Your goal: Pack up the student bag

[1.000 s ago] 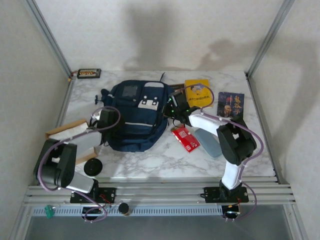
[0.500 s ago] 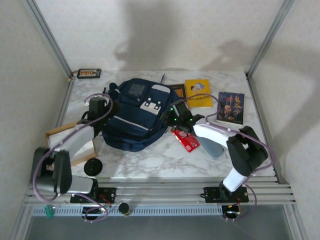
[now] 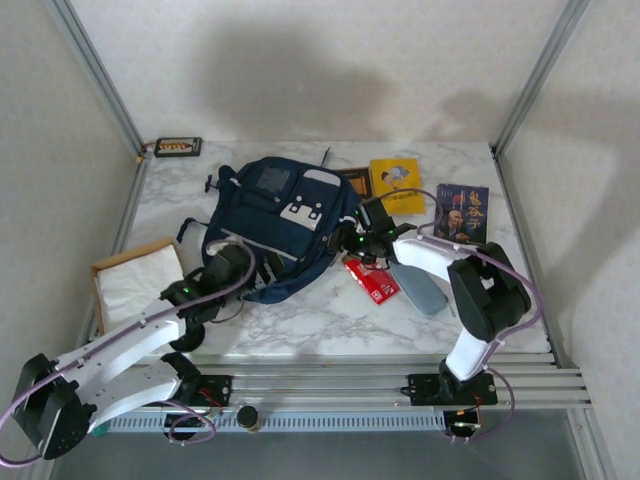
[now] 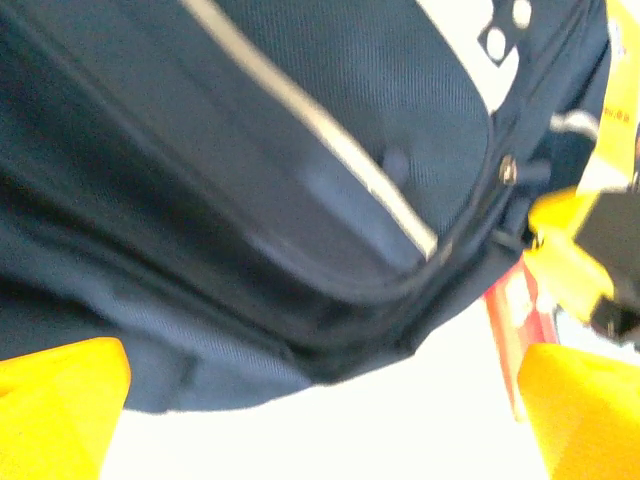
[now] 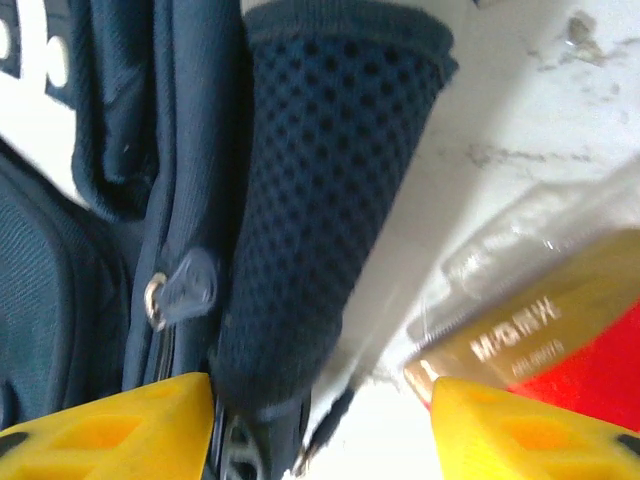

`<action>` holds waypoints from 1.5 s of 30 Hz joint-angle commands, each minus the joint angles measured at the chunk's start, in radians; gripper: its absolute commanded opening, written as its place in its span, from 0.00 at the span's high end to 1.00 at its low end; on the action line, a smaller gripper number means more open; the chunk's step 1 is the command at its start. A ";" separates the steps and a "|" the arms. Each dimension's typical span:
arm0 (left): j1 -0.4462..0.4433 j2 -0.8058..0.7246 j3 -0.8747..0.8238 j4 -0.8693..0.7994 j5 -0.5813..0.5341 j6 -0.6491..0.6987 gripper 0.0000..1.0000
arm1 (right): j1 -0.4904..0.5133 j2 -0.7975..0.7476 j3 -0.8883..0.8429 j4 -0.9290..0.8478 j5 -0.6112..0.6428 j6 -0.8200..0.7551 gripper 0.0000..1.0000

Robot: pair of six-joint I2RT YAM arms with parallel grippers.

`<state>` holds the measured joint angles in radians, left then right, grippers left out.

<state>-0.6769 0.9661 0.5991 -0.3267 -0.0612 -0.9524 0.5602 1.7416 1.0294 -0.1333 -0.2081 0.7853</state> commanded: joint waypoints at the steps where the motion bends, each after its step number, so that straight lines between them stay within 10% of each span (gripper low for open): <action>1: -0.055 -0.009 -0.076 -0.008 -0.065 -0.169 0.01 | -0.023 0.051 0.049 0.047 -0.055 -0.022 0.43; 12: 0.171 0.253 -0.077 0.384 -0.105 0.144 0.10 | 0.003 0.063 0.053 0.145 -0.112 0.060 0.93; 17: 0.291 0.334 0.027 0.547 -0.018 0.348 0.14 | 0.043 0.003 0.020 0.225 -0.134 0.188 1.00; 24: 0.310 0.223 0.137 0.273 0.028 0.362 0.08 | 0.075 -0.087 0.056 0.271 -0.037 0.415 1.00; 32: 0.160 -0.022 0.185 -0.103 -0.036 0.248 0.11 | 0.087 -0.127 0.087 0.321 -0.004 0.585 1.00; 45: -0.180 0.228 0.252 0.065 -0.032 0.183 0.24 | 0.115 -0.146 0.100 0.336 0.020 0.724 1.00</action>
<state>-0.8406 1.1740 0.8326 -0.3000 -0.0456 -0.7551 0.6617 1.6543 1.0790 0.1215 -0.1829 1.4563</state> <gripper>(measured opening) 0.766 0.071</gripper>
